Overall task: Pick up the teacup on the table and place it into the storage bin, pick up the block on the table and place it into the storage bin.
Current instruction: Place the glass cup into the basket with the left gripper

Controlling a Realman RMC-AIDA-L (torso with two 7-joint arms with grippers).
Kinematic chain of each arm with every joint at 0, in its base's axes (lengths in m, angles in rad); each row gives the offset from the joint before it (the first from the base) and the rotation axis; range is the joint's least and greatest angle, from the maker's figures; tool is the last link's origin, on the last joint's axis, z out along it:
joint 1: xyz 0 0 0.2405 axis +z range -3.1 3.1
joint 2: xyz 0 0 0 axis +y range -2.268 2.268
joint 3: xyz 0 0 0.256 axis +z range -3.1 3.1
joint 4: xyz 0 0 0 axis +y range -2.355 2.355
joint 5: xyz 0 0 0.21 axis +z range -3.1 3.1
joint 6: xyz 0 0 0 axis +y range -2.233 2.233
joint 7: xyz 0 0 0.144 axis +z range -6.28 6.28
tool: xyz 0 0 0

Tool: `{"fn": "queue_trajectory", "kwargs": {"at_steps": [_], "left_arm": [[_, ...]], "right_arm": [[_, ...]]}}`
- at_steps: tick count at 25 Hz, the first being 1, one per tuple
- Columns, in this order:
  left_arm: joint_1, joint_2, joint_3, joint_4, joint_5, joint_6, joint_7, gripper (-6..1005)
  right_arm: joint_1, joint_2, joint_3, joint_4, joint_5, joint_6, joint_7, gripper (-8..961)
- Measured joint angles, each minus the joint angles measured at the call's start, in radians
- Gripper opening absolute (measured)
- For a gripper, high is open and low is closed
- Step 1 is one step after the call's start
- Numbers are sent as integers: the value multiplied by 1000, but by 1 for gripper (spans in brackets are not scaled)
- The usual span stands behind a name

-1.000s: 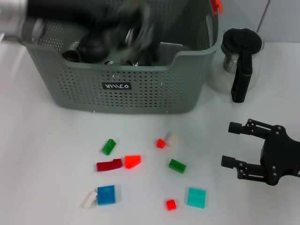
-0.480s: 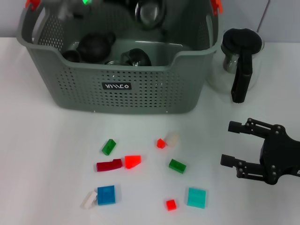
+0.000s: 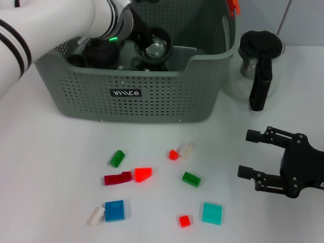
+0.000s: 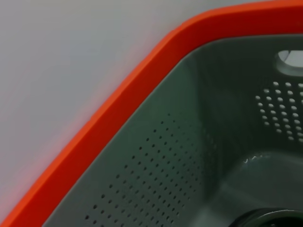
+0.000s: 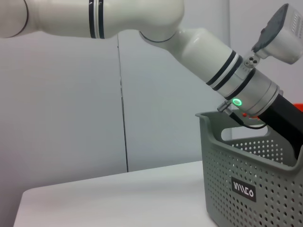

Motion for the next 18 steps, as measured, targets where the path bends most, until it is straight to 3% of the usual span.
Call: {"fn": "queue_trajectory", "kwargs": {"at_steps": [12, 18], "left_arm": [[-8, -1, -3, 23, 30, 11, -24, 46], [11, 1, -7, -42, 28, 63, -51, 190]], "right_arm": [[1, 0, 0, 0, -1, 2, 0, 822], [-6, 0, 0, 0, -3, 2, 0, 824]]}}
